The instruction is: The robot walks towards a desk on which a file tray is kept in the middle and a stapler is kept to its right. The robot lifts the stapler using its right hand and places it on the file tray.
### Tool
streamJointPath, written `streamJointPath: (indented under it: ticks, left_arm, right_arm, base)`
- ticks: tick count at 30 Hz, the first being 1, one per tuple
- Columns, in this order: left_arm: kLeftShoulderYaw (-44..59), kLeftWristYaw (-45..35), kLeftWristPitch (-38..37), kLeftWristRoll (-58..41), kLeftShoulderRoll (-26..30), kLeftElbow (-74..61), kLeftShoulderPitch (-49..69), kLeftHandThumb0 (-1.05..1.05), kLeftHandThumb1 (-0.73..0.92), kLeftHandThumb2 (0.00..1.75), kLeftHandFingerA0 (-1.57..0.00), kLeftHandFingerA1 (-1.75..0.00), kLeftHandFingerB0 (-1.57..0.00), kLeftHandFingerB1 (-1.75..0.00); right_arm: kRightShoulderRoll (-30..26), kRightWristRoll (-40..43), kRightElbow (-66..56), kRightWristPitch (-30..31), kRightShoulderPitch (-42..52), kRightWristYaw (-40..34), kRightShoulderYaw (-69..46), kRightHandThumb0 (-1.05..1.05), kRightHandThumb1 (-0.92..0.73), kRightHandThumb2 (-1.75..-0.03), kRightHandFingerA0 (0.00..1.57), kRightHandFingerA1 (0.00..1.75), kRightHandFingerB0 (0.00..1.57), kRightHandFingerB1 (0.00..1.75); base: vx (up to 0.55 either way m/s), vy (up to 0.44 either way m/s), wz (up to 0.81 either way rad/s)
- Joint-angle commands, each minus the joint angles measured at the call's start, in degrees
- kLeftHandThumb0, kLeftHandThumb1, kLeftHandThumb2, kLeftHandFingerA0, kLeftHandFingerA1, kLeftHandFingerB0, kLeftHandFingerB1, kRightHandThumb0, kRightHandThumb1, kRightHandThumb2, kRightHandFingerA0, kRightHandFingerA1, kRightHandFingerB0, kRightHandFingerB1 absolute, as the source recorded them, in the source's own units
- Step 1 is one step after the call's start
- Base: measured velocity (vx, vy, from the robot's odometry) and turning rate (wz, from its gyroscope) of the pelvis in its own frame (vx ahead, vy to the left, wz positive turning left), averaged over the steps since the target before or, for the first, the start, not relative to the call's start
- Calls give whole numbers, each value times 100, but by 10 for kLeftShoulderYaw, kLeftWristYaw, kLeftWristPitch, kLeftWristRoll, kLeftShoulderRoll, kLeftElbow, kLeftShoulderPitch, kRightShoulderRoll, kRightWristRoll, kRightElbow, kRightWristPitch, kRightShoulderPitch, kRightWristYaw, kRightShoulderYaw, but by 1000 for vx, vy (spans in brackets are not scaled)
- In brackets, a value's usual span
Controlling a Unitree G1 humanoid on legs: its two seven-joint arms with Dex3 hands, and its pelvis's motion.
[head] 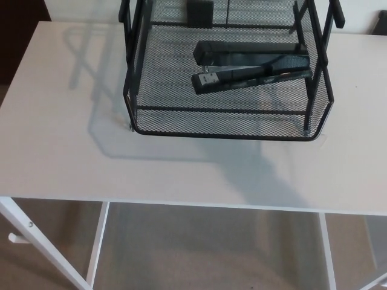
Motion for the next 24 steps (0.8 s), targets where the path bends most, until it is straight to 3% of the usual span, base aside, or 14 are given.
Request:
streamJointPath:
  ticks: [1,2,3,4,5,9,10,11,13,14,15,19,22,24]
  left_arm:
    - [3,1,-22,7,21,7,1,-58,84,65,-43,-49,-29,-37]
    - [5,3,-23,5,19,8,2,-57,84,65,-43,-49,-28,-37]
    - [7,1,-22,2,20,3,7,-59,83,65,-45,-50,-32,-39]
    - [8,1,-18,1,22,1,6,-59,83,65,-42,-50,-31,-39]
    - [7,2,-18,2,23,1,6,-59,84,65,-43,-49,-31,-38]
    - [9,2,-12,-1,22,1,4,-58,83,65,-42,-50,-31,-37]
    - [12,1,-11,-3,23,2,3,-59,83,65,-42,-49,-29,-37]
    - [11,1,-14,-2,23,2,4,-58,83,65,-41,-48,-29,-37]
    - [11,1,-15,-2,23,1,5,-58,83,65,-41,-48,-29,-37]
    - [7,3,-15,3,24,4,3,-57,84,65,-41,-46,-30,-37]
    - [8,6,-14,1,24,5,3,-57,84,65,-42,-47,-31,-37]
    - [8,5,-20,2,22,6,5,-57,84,65,-42,-48,-29,-37]
    - [6,8,-20,3,17,7,2,-57,84,65,-41,-46,-28,-36]
    - [9,9,-16,0,19,6,-7,-58,84,65,-44,-49,-31,-37]
  right_arm:
    - [-89,195,-70,74,216,67,-513,-70,-76,-63,0,7,0,23]
    - [-89,174,-59,88,230,52,-529,-72,-76,-63,0,11,0,26]
    - [-97,167,40,37,313,-8,-601,-85,-61,-92,0,20,0,4]
    - [-95,165,107,1,361,-78,-623,-72,-56,-95,0,37,3,20]
    - [-96,164,145,-8,389,-112,-632,-81,-61,-97,0,28,3,11]
    - [-93,180,269,24,465,-198,-645,-73,-59,-97,0,37,4,21]
    - [-84,189,287,27,469,-223,-644,-65,-75,-63,32,68,6,28]
    - [-67,208,295,23,474,-230,-650,-64,-72,-64,9,64,6,28]
    - [-63,216,300,18,478,-230,-652,-64,-72,-64,9,64,6,28]
    - [-6,256,322,-27,492,-267,-651,-61,-71,-62,1,40,12,30]
    - [10,267,350,-62,499,-290,-638,-71,-58,-92,36,67,6,43]
    - [59,309,413,-115,493,-294,-621,-63,-55,-90,19,57,11,45]
    - [104,336,445,-100,474,-304,-629,-56,-53,-87,49,76,16,46]
    - [123,369,448,-68,453,-291,-657,-38,-67,-60,29,70,23,33]
  base:
    - [0,0,0]
    - [0,0,0]
    - [0,0,0]
    - [0,0,0]
    - [0,0,0]
    - [0,0,0]
    - [0,0,0]
    - [0,0,0]
    - [0,0,0]
    - [0,0,0]
    - [0,0,0]
    - [0,0,0]
    - [0,0,0]
    - [0,0,0]
